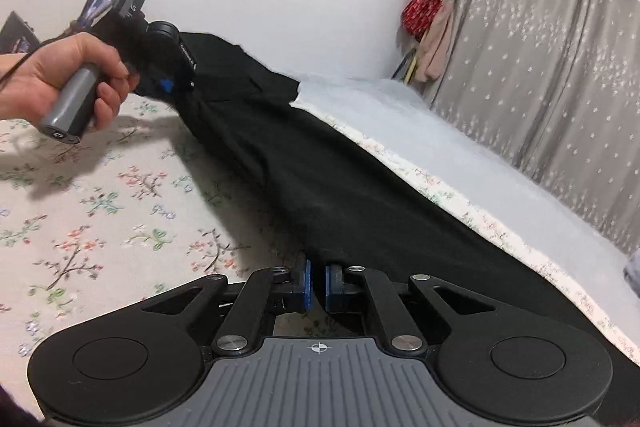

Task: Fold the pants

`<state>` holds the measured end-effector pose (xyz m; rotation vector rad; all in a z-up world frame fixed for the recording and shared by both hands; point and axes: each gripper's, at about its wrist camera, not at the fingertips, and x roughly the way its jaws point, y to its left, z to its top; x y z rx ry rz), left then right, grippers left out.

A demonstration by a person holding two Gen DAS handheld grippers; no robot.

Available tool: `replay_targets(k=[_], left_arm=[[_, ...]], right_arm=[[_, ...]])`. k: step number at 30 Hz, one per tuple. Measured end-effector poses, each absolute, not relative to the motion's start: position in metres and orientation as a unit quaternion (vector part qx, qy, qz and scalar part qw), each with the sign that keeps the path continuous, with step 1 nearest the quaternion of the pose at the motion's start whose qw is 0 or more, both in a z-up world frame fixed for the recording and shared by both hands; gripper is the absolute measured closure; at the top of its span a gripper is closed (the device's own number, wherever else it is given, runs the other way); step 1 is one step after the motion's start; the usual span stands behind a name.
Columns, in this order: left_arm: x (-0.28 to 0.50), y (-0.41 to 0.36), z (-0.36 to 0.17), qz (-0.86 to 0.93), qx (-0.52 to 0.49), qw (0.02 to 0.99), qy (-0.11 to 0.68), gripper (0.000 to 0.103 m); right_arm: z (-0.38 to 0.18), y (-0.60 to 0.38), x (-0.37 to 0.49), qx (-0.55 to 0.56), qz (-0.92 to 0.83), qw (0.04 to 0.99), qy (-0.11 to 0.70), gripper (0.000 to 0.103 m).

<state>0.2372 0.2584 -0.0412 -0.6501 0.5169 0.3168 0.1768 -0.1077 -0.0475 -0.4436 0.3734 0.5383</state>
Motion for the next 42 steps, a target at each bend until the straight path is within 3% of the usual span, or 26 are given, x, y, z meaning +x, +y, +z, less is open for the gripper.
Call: replay_targets(k=[4,8,15,21,25,27,29,33,42], left_arm=[[0.234,0.252,-0.040,0.164,-0.283,0.910,0.255,0.083],[0.236,0.249,-0.037,0.166,-0.258,0.918,0.252,0.083],[0.237,0.227,-0.016,0.201,-0.161,0.934,0.249,0.070],[0.235,0.215,0.005,0.236,-0.116,0.938,0.227,0.068],[0.251,0.181,0.000,0.189,-0.065,0.954,0.222,0.062],[0.260,0.163,-0.007,0.165,-0.041,0.960,0.224,0.056],[0.275,0.145,-0.018,0.149,-0.007,0.960,0.238,0.043],[0.293,0.133,-0.045,0.154,0.020,0.947,0.280,0.043],[0.292,0.140,-0.053,0.170,0.019,0.942,0.288,0.038]], right_arm=[[-0.073,-0.103,0.182,-0.241,0.278,0.901,0.231,0.099],[-0.076,-0.115,0.182,-0.192,0.276,0.911,0.239,0.099],[-0.069,-0.123,0.164,-0.159,0.305,0.904,0.253,0.091],[-0.045,-0.160,0.145,-0.097,0.302,0.920,0.232,0.091],[-0.033,-0.171,0.167,-0.071,0.255,0.940,0.218,0.090],[-0.037,-0.167,0.187,-0.066,0.243,0.941,0.225,0.089],[-0.047,-0.161,0.210,-0.050,0.249,0.935,0.246,0.089],[-0.072,-0.158,0.234,-0.091,0.227,0.927,0.284,0.088],[-0.076,-0.325,0.240,-0.027,0.075,0.954,0.288,0.085]])
